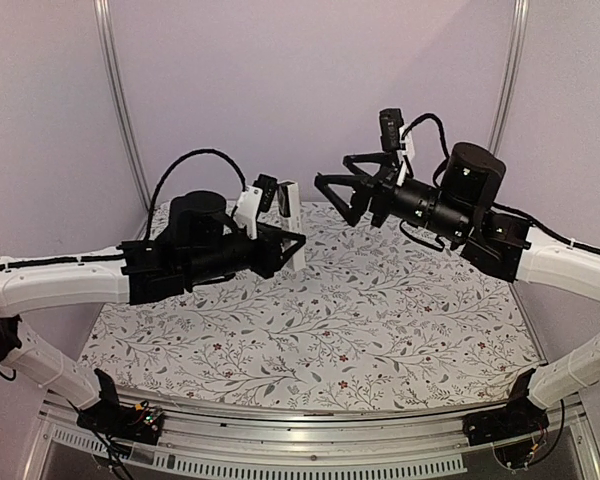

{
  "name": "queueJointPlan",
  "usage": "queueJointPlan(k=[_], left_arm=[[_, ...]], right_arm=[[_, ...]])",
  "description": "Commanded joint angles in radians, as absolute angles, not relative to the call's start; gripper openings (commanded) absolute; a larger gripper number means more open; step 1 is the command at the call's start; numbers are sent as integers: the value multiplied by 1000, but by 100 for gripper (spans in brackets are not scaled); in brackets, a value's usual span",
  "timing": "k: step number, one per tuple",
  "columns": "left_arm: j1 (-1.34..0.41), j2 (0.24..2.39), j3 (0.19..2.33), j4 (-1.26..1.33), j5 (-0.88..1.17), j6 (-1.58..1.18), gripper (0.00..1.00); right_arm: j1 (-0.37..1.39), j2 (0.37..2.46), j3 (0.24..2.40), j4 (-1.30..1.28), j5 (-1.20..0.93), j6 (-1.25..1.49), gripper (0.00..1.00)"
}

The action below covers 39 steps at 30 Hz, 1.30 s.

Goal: Load the batteries into the remote control
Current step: Pass from the right arm to the left, then place the remote control at the center of the board.

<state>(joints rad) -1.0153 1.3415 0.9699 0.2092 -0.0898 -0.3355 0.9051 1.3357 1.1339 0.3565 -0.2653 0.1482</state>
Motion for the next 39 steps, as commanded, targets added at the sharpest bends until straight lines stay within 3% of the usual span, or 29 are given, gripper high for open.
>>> queueJointPlan(k=[1, 6, 14, 23, 25, 28, 29, 35, 39], left_arm=[[-922, 1441, 1030, -310, -224, -434, 0], [-826, 1565, 1072, -527, -136, -524, 0], [-741, 1673, 1072, -554, -120, -678, 1], [-715, 1855, 1120, -593, -59, -738, 11], [-714, 1866, 1123, -586, -60, -739, 19], [-711, 1872, 1122, -577, -60, -739, 69], [-710, 1874, 1120, -574, -57, -739, 75], [-703, 1866, 1113, -556, -44, -755, 78], [-703, 1798, 1115, -523, -29, -764, 97]], right_arm=[[856, 1317, 1175, 21, 247, 120, 99], [804, 1382, 1203, -218, 327, 178, 99], [804, 1434, 1198, -280, 345, 189, 99], [804, 1435, 1192, -287, 337, 183, 99], [804, 1433, 1187, -288, 340, 182, 99], [804, 1428, 1180, -289, 340, 181, 99], [804, 1427, 1177, -288, 338, 181, 99], [804, 1421, 1175, -283, 333, 176, 99], [802, 1428, 1175, -278, 339, 173, 99]])
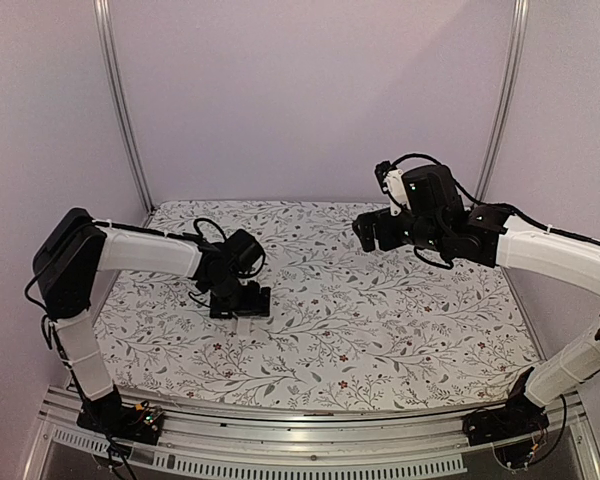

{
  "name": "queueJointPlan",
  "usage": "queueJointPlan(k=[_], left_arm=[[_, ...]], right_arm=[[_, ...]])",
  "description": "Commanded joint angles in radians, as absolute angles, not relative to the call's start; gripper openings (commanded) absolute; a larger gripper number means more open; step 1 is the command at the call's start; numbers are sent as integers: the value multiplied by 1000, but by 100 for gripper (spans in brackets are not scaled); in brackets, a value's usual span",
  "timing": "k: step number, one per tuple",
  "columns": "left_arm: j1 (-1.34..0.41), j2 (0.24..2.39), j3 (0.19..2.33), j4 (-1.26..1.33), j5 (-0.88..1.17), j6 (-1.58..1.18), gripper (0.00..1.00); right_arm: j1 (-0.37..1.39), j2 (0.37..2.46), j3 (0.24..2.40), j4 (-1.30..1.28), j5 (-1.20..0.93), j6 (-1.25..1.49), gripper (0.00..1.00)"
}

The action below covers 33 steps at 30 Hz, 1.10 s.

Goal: Load the batteries into the remote control
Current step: Place the remote control at the center of the board, then reset both arms

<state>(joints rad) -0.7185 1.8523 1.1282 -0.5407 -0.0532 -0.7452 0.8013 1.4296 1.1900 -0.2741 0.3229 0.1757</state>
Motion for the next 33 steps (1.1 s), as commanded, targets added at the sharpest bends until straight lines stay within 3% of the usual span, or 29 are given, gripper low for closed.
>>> queueJointPlan(k=[1, 6, 13, 20, 27, 33], left_arm=[[-703, 1775, 1115, -515, -38, -766, 99], [-703, 1581, 1063, -427, -228, -762, 100], [-649, 1310, 863, -249, -557, -689, 100], [-436, 1147, 655, -206, -679, -760, 99], [-333, 1002, 420, 13, -848, -745, 100], [-317, 986, 405, 34, -880, -746, 100]], right_arm=[[797, 1431, 1175, -278, 341, 174, 99], [702, 1435, 1128, -241, 276, 205, 99], [401, 1301, 843, -12, 74, 295, 99], [134, 1120, 519, 224, 11, 407, 99], [106, 1030, 368, 279, 106, 433, 99], [106, 978, 319, 332, 113, 423, 99]])
